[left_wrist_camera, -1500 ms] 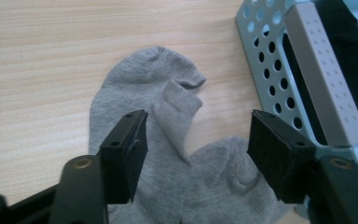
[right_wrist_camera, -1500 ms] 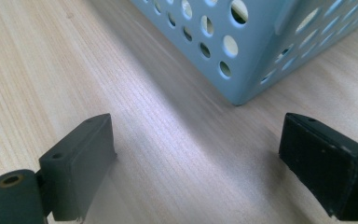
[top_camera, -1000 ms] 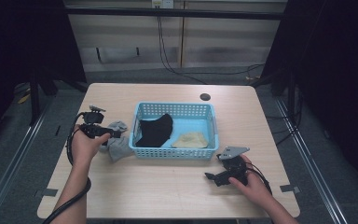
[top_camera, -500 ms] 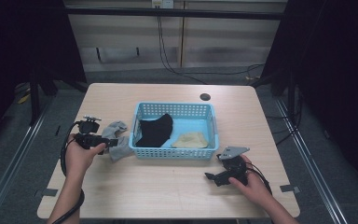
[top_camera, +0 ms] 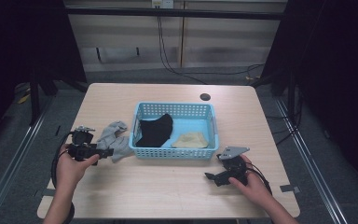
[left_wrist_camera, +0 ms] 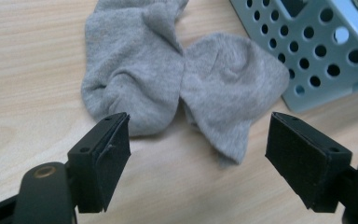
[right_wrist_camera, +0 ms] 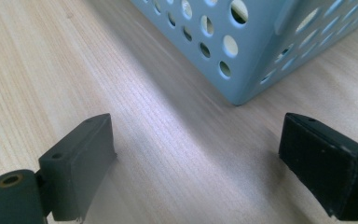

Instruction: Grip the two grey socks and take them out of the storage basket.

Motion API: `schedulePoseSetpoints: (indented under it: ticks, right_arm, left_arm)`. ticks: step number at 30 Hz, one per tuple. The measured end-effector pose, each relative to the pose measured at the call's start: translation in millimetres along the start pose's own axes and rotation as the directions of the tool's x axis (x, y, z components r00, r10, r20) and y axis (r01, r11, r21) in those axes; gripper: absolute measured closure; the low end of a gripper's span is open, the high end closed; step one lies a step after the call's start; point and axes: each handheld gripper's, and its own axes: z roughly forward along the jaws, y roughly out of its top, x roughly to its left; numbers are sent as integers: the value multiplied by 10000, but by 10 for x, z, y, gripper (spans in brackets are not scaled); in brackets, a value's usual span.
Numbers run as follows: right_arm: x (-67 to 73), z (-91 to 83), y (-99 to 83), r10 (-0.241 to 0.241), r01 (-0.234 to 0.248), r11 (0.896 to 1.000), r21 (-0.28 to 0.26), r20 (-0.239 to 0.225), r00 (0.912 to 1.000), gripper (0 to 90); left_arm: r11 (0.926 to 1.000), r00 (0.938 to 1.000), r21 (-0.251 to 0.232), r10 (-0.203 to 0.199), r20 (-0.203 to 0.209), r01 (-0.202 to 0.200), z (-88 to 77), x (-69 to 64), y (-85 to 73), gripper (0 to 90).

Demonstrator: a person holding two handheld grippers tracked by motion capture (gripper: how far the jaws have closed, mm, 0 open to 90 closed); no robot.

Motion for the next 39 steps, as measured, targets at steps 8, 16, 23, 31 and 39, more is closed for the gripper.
schedulePoseSetpoints:
  ticks: [8, 16, 23, 31, 39]
  right_arm:
    - [0, 0, 0, -3, 3, 10000, 0, 2, 10000, 99]
    - [0, 0, 0, -1, 1, 10000, 0, 2, 10000, 99]
    - [0, 0, 0, -2, 2, 10000, -2, 0, 10000, 99]
    - [0, 0, 0, -3, 3, 10000, -1, 2, 10000, 99]
    - [0, 0, 0, -4, 4, 10000, -3, 1, 10000, 99]
  left_arm:
    - [9996, 9995, -69, 277, 141, -276, -28, 6, -126, 200]
    - [9978, 9981, -355, 575, 208, -567, -26, 27, -257, 201]
    - [9954, 9961, -498, 830, 306, -814, 15, 18, -375, 200]
    - [9937, 9938, -391, 1065, 324, -1052, 123, 4, -527, 188]
    - [9886, 9911, -734, 1326, 154, -1311, 148, 22, -574, 170]
